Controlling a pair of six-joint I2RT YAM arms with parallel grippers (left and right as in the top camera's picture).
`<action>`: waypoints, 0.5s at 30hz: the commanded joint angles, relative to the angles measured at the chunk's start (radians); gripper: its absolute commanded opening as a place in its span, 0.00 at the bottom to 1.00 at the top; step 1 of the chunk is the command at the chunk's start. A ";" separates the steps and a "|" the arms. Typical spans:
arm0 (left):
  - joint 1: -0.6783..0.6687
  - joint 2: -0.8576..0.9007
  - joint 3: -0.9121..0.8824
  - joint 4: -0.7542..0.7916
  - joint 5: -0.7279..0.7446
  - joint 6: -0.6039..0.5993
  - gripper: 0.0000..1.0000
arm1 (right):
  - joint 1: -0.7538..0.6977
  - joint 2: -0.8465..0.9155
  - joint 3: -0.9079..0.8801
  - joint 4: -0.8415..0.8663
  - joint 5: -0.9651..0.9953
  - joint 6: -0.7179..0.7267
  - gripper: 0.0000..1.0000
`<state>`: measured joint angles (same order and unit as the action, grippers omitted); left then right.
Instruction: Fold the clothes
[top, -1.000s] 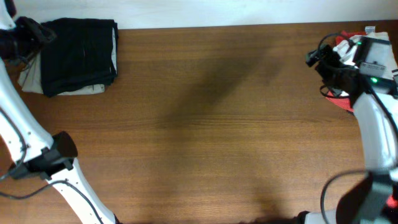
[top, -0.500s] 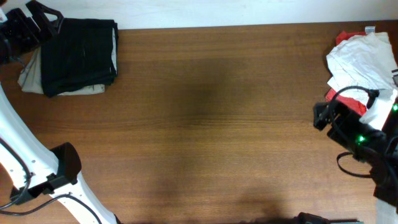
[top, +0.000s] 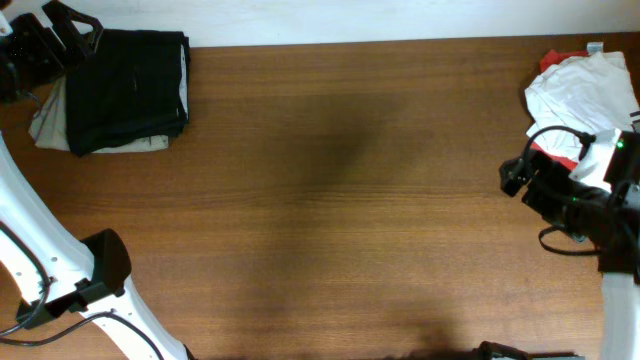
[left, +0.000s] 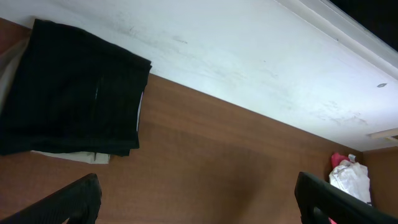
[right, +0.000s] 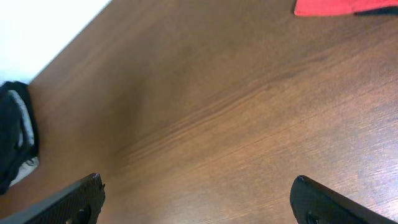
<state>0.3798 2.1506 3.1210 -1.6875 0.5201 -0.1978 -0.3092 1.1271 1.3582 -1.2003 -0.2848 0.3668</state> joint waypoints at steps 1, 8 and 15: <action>0.002 0.005 -0.003 0.000 0.007 0.013 0.99 | 0.003 0.037 -0.004 0.000 0.035 -0.004 0.99; 0.002 0.005 -0.003 0.000 0.006 0.013 0.99 | 0.054 -0.163 -0.008 0.004 0.065 0.016 0.99; 0.002 0.005 -0.003 0.000 0.006 0.013 0.99 | 0.232 -0.557 -0.318 0.191 0.189 0.015 0.99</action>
<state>0.3798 2.1506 3.1207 -1.6875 0.5201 -0.1978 -0.1249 0.6937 1.1828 -1.0538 -0.1669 0.3706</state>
